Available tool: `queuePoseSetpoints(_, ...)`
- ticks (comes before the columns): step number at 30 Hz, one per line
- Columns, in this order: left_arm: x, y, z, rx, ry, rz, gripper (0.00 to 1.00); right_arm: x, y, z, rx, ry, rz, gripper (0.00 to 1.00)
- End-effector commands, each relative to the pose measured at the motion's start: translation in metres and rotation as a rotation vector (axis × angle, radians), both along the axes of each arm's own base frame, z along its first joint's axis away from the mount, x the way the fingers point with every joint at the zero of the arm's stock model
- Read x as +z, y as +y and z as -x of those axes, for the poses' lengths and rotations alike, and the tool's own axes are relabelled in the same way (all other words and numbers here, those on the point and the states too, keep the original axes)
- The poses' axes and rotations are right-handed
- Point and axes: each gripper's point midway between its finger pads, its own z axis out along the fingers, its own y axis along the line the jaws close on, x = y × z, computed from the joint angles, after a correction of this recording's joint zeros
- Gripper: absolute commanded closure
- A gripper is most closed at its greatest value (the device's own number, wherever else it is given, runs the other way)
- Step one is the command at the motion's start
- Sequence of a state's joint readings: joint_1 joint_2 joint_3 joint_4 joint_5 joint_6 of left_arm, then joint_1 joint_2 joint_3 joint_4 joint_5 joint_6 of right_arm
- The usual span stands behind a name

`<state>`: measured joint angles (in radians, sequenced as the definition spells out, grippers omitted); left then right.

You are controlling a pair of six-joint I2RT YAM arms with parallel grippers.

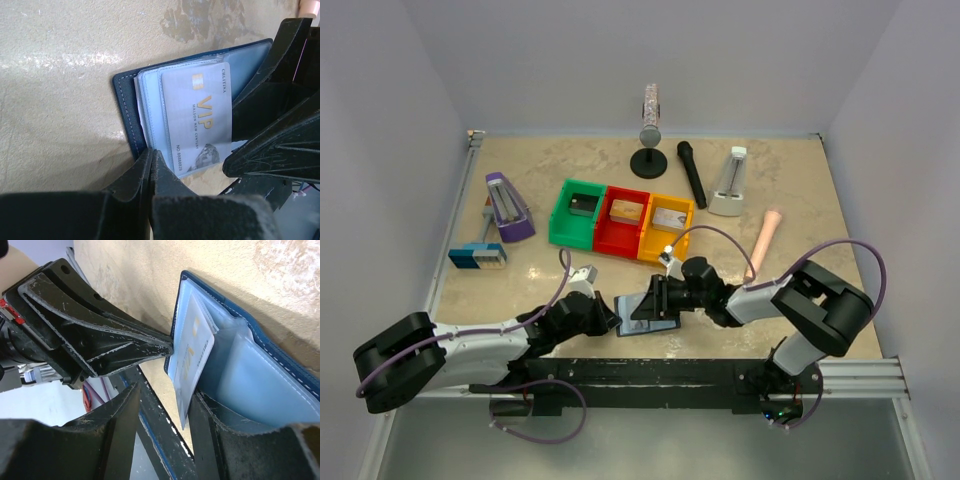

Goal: Take the credit cards out of the card holder
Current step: Remove the credit card from the card holder.

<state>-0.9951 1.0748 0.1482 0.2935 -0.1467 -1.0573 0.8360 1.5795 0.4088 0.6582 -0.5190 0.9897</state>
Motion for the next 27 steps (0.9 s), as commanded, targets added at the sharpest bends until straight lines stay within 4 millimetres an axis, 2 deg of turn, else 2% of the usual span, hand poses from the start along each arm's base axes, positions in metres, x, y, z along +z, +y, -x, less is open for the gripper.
queuePoseSetpoints(1,-0.028,0.024,0.012,0.014,0.056,-0.105,1.00,0.014,0.001,-0.002,0.000,-0.059,-0.035,0.54)
queuePoseSetpoints(27,-0.036,0.032,0.017,0.020,0.073,-0.127,1.00,0.014,-0.016,-0.002,-0.035,-0.086,-0.005,0.56)
